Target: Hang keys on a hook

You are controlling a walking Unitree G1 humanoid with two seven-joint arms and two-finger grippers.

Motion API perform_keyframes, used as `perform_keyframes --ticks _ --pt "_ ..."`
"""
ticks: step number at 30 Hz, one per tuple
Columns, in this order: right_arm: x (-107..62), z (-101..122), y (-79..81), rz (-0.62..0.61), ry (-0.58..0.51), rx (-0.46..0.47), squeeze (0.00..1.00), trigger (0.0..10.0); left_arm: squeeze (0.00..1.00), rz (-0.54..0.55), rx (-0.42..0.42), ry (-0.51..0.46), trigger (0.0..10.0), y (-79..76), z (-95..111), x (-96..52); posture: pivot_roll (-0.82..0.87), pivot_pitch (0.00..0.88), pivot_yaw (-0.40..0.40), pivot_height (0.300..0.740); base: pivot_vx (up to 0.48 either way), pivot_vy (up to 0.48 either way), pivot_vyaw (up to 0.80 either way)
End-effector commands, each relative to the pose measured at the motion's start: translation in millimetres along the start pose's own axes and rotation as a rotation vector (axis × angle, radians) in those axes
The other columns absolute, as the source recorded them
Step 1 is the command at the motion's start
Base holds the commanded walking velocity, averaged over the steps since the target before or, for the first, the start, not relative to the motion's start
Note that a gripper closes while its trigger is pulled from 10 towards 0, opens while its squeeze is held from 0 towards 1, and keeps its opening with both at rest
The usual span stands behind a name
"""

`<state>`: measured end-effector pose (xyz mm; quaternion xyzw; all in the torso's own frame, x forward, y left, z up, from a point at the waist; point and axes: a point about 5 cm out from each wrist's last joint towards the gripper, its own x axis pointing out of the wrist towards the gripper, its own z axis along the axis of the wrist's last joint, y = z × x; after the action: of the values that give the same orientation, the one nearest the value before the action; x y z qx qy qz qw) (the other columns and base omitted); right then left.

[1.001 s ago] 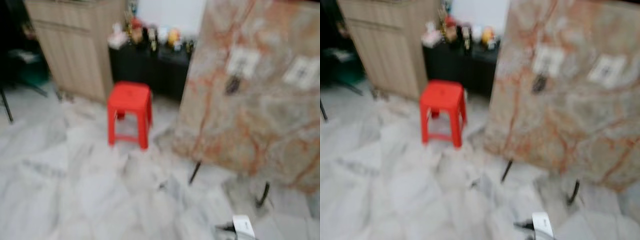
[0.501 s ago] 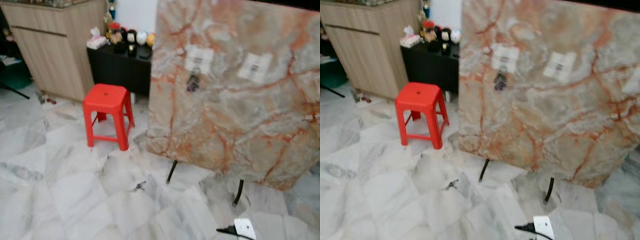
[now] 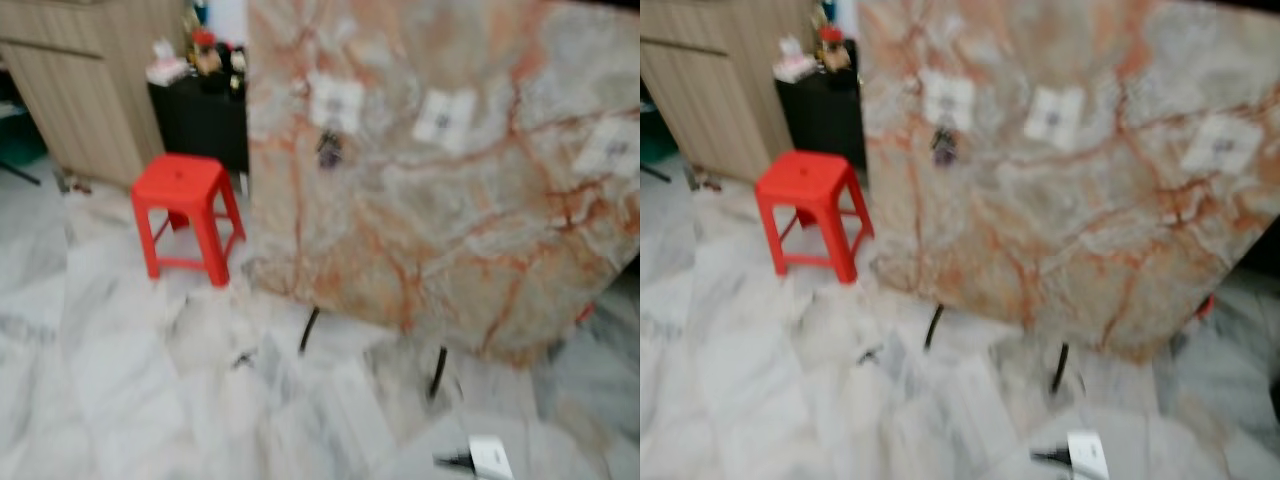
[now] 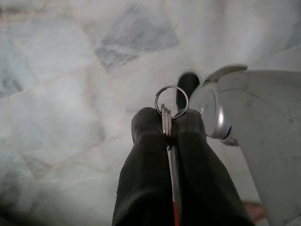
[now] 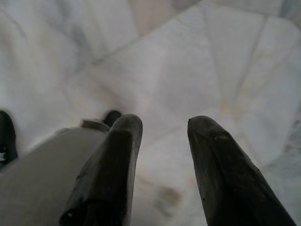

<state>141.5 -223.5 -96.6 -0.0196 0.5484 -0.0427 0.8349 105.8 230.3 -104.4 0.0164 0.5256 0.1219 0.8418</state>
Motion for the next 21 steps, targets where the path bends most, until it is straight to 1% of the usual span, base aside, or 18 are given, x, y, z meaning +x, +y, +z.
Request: perform_keyframes --ticks 1,4,8,9,10,13,14,16,18,21 --pt "0.8 9 4.5 0.006 -0.038 0.017 0.0 10.0 0.0 -0.057 0.022 0.033 10.0 -14.7 -8 -1.1 0.03 0.0 -0.079 0.74 0.0 -0.398 0.0" --pt "0.8 8 4.1 -0.006 -0.038 0.066 0.0 10.0 0.0 -0.057 0.013 0.03 10.0 -16.0 -7 -1.1 0.06 0.0 -0.092 0.74 0.0 -0.394 0.0" --pt "0.9 7 4.6 -0.004 -0.028 0.071 0.0 10.0 0.0 -0.055 0.007 0.027 10.0 -15.9 -7 -1.2 0.09 0.0 -0.102 0.74 0.0 -0.394 0.0" --pt "0.9 6 5.5 0.004 -0.027 0.088 0.0 10.0 0.0 -0.054 0.006 0.027 10.0 -15.7 -8 -1.3 0.1 0.0 -0.101 0.74 0.0 -0.394 0.0" --pt "1.0 5 7.7 0.014 -0.031 0.118 0.0 10.0 0.0 -0.058 0.028 0.025 10.0 -14.4 -8 -1.3 0.1 0.0 -0.087 0.74 0.0 -0.394 0.0" --pt "1.1 3 10.2 0.017 -0.031 0.131 0.0 10.0 0.0 -0.057 0.046 0.029 10.0 -11.8 -9 -1.4 0.08 0.0 -0.066 0.74 0.0 -0.394 0.0" --pt "1.1 2 12.1 0.021 -0.035 0.14 0.0 10.0 0.0 -0.056 0.056 0.033 10.0 -10.1 -9 -1.5 0.05 0.0 -0.036 0.74 0.0 -0.398 0.0" --pt "1.2 2 13.4 0.024 -0.038 0.148 0.0 10.0 0.0 -0.056 0.063 0.036 10.0 -9.0 -10 -1.5 0.05 0.0 -0.036 0.74 0.0 -0.398 0.0" --pt "1.2 0 16.5 0.022 -0.04 0.177 0.0 10.0 0.0 -0.059 0.086 0.042 10.0 -6.2 -10 -1.6 0.02 0.0 -0.014 0.74 0.0 -0.394 0.0" --pt "1.2 -2 17.7 0.011 -0.037 0.202 0.0 10.0 0.0 -0.064 0.102 0.039 10.0 -4.6 -11 -1.8 0.01 0.0 -0.008 0.74 0.0 -0.394 0.0"
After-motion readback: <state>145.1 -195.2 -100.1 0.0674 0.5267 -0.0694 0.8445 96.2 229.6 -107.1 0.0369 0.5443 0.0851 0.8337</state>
